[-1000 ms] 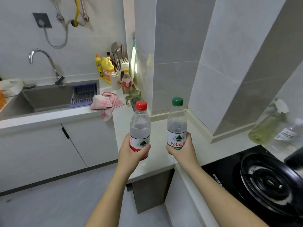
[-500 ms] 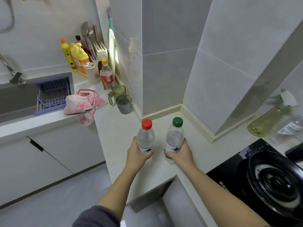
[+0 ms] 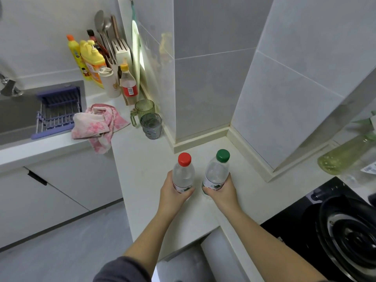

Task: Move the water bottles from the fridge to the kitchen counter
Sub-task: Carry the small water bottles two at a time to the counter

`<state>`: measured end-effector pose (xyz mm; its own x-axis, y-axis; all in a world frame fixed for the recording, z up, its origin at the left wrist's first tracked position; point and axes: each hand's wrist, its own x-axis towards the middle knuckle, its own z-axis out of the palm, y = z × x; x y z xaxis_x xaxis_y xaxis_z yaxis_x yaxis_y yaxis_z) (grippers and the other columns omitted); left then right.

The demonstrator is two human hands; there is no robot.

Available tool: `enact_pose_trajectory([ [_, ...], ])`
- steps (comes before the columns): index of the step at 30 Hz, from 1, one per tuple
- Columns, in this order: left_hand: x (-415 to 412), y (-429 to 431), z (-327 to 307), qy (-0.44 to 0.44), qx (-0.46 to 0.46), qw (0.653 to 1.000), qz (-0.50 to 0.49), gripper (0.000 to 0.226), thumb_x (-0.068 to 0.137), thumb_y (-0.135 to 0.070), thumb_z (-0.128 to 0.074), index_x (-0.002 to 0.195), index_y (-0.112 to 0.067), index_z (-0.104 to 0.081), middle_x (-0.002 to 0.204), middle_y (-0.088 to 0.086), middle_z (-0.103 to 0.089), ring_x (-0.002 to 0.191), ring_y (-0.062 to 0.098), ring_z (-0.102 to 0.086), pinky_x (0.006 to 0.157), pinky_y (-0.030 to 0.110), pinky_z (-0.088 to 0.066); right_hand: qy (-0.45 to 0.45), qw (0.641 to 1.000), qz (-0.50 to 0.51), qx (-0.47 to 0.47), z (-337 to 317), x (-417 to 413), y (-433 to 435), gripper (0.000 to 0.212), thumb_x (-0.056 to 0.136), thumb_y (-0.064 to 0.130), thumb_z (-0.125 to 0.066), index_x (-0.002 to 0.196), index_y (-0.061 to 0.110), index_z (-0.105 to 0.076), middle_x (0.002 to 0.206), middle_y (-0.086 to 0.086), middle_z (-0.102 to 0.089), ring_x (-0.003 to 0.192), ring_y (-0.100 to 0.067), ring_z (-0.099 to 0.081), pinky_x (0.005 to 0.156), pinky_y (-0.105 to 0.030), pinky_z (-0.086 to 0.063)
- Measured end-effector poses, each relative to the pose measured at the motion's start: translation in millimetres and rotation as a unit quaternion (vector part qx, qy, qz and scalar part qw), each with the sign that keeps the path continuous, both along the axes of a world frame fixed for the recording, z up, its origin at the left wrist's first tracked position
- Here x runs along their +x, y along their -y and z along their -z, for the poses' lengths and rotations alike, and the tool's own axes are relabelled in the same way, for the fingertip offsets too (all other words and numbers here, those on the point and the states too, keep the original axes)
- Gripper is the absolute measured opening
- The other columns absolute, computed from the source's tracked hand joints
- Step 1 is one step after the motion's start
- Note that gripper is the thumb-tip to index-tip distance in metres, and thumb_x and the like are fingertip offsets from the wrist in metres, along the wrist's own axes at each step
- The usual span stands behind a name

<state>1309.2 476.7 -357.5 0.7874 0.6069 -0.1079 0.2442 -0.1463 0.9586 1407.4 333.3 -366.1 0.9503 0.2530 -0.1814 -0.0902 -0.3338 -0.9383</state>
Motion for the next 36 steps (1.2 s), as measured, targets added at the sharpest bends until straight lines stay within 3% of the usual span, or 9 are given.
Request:
enact_pose_trajectory([
  [8,-5.0,-6.3,19.5,-0.012,0.038,0.999,0.026,0.06,0.071,-0.026,-0.084,0.11,-0.052,-0.047,0.107,-0.027,-0.062,0.098,-0.007,-0.06,0.075,0.01,-0.048,0.012,0.999,-0.007,-0.03,15.2,1.6,0.5,0.057,0.065,0.009,-0.086,0.11,0.011,-0.051,0.101,-0.007,-0.065,0.091,-0.024,-0.067,0.079,-0.043,-0.057],
  [16,34.6,-10.8,25.5,-0.035,0.067,0.996,0.036,0.051,0.069,-0.027,-0.085,0.099,-0.049,-0.05,0.096,-0.029,-0.064,0.091,-0.014,-0.059,0.071,0.003,-0.043,0.028,0.998,-0.012,-0.051,23.4,39.6,7.0,0.053,0.068,0.016,-0.087,0.109,0.019,-0.054,0.1,0.0,-0.067,0.089,-0.015,-0.067,0.075,-0.033,-0.057],
  [25,99.2,-8.8,30.1,-0.027,0.072,0.996,0.051,0.052,0.07,-0.025,-0.085,0.11,-0.036,-0.053,0.098,-0.027,-0.063,0.09,-0.016,-0.057,0.071,0.002,-0.042,0.024,0.999,-0.008,-0.043,23.5,101.9,10.8,0.057,0.069,0.015,-0.086,0.109,0.029,-0.049,0.103,0.005,-0.066,0.092,-0.011,-0.066,0.076,-0.023,-0.051],
  [29,121.2,-6.8,30.8,-0.02,0.068,0.996,0.048,0.05,0.072,-0.022,-0.084,0.11,-0.034,-0.053,0.098,-0.024,-0.063,0.089,-0.015,-0.058,0.071,0.003,-0.042,0.023,0.999,-0.011,-0.031,24.3,123.0,6.4,0.056,0.069,0.011,-0.086,0.109,0.03,-0.051,0.1,0.011,-0.066,0.091,-0.002,-0.065,0.068,-0.011,-0.048],
  [36,142.4,-3.3,29.6,-0.024,0.07,0.996,0.052,0.05,0.077,-0.028,-0.08,0.119,-0.029,-0.054,0.109,-0.018,-0.064,0.098,-0.003,-0.06,0.074,0.006,-0.042,0.018,0.999,-0.027,-0.019,25.1,147.7,1.1,0.056,0.069,0.008,-0.084,0.116,0.019,-0.056,0.107,0.004,-0.069,0.098,-0.011,-0.067,0.078,-0.024,-0.054],
])
